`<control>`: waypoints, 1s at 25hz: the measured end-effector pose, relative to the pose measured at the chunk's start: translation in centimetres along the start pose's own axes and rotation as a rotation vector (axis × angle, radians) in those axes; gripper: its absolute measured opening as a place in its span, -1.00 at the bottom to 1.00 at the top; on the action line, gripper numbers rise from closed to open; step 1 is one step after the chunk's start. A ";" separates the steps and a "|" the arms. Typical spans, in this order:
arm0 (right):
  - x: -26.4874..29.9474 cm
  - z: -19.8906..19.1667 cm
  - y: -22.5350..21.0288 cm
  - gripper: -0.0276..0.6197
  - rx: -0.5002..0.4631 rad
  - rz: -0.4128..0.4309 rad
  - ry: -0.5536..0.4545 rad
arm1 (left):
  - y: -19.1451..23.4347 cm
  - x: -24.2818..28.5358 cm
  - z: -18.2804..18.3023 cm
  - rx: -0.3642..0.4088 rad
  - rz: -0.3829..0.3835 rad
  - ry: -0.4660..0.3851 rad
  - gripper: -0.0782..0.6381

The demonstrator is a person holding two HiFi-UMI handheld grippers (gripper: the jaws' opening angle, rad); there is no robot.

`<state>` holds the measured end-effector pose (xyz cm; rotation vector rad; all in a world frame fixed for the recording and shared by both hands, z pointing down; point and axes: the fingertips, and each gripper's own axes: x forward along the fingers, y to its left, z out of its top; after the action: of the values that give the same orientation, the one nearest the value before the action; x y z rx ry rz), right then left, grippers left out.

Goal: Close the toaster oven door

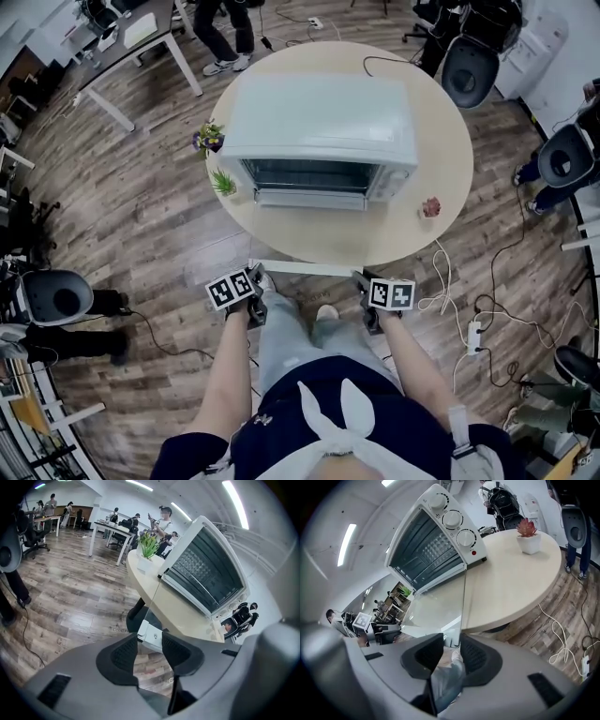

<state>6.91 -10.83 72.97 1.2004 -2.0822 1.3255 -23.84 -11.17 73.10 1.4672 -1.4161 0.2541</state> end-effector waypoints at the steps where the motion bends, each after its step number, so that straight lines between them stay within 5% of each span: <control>1: -0.1 0.0 0.1 -0.55 -0.002 -0.001 -0.002 | 0.0 -0.1 0.0 0.002 -0.001 0.001 -0.30; 25: -2.7 1.7 1.9 -0.54 -0.004 0.019 -0.076 | -1.9 -2.7 1.7 0.090 0.001 0.011 -0.30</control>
<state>7.08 -10.72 69.30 1.2506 -2.1525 1.3031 -23.83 -11.22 69.36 1.5356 -1.4126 0.3299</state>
